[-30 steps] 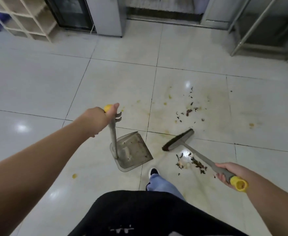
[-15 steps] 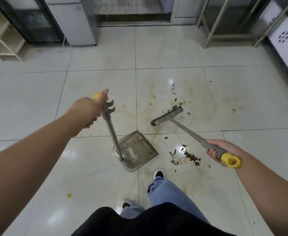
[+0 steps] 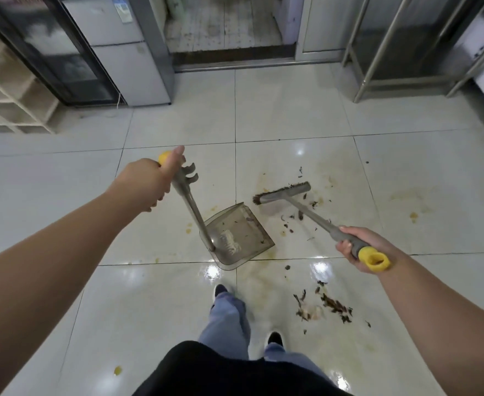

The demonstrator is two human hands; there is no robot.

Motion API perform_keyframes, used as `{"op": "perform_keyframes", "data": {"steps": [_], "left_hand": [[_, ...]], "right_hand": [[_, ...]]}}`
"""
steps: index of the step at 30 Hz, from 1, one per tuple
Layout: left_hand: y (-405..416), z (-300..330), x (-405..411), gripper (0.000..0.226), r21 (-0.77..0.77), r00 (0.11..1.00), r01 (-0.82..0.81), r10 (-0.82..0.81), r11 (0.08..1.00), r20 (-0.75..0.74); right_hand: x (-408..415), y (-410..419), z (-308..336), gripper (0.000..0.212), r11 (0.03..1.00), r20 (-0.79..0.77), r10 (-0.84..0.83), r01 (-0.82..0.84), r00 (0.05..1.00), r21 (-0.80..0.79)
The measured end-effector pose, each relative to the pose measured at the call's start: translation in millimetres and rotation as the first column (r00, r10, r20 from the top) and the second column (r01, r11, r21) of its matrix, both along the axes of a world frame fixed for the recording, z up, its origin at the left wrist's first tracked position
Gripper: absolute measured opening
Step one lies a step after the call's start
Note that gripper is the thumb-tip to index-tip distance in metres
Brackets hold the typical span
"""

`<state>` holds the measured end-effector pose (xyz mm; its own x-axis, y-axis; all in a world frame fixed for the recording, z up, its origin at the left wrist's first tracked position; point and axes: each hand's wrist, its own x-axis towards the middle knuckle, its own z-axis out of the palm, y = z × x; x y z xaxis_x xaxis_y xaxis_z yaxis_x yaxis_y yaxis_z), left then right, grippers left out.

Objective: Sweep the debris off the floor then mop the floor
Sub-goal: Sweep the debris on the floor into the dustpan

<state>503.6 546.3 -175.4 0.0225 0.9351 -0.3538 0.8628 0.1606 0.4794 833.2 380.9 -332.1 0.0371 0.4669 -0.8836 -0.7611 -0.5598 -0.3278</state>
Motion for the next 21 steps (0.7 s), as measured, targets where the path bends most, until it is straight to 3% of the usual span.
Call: {"op": "perform_keyframes", "data": {"steps": [6, 15, 21], "left_hand": [[110, -16, 15, 0.074, -0.004, 0.999, 0.028, -0.028, 1.0, 0.018], [264, -40, 47, 0.077, -0.129, 0.984, 0.176, -0.179, 0.976, -0.017], [329, -53, 71, 0.077, -0.195, 0.968, 0.239, -0.249, 0.951, -0.026]], "right_hand": [[-6, 110, -1, 0.017, 0.999, -0.011, -0.04, 0.04, 0.999, 0.009], [-16, 301, -6, 0.017, 0.983, -0.008, -0.184, 0.183, 0.983, -0.031], [0, 371, -28, 0.019, 0.985, 0.035, -0.148, 0.15, 0.988, -0.086]]}}
